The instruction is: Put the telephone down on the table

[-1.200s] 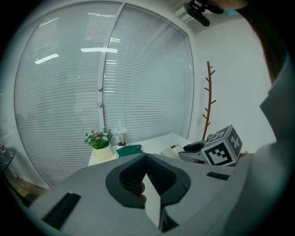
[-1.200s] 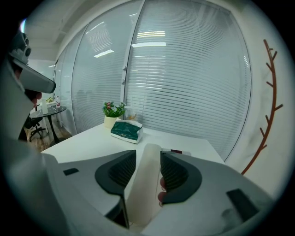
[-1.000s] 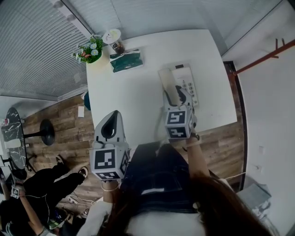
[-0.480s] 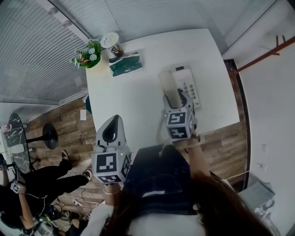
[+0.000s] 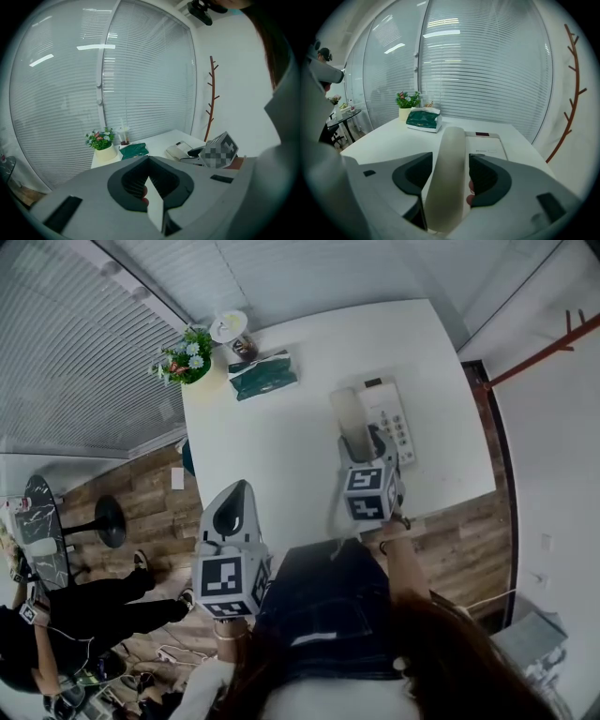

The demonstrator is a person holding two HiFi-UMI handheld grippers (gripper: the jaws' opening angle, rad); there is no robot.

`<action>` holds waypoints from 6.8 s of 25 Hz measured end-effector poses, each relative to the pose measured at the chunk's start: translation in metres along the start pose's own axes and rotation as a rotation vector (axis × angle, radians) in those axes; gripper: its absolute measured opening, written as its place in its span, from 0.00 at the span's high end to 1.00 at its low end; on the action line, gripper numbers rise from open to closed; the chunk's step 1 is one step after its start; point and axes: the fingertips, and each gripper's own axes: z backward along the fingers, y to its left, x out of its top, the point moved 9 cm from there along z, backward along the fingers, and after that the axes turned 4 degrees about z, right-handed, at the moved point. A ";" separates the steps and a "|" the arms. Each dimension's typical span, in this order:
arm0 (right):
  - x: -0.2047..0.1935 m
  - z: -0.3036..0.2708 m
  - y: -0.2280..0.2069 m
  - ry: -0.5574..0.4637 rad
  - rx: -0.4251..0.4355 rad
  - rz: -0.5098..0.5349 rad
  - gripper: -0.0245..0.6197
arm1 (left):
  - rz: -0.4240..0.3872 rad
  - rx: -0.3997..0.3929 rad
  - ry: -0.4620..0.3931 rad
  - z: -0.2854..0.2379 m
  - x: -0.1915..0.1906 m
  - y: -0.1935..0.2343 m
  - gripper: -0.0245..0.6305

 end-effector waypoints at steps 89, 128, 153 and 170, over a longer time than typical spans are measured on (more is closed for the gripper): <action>0.001 -0.004 0.026 -0.037 0.079 -0.006 0.63 | 0.170 0.078 -0.076 0.027 -0.008 0.027 0.96; 0.026 -0.034 0.091 -0.034 0.325 0.138 0.63 | 0.281 0.277 -0.118 0.059 -0.024 0.050 0.96; 0.017 -0.037 0.148 -0.019 0.482 0.252 0.63 | 0.345 0.408 -0.097 0.100 -0.055 0.053 0.96; 0.007 -0.036 0.184 0.000 0.577 0.320 0.62 | 0.381 0.497 -0.091 0.133 -0.072 0.046 0.96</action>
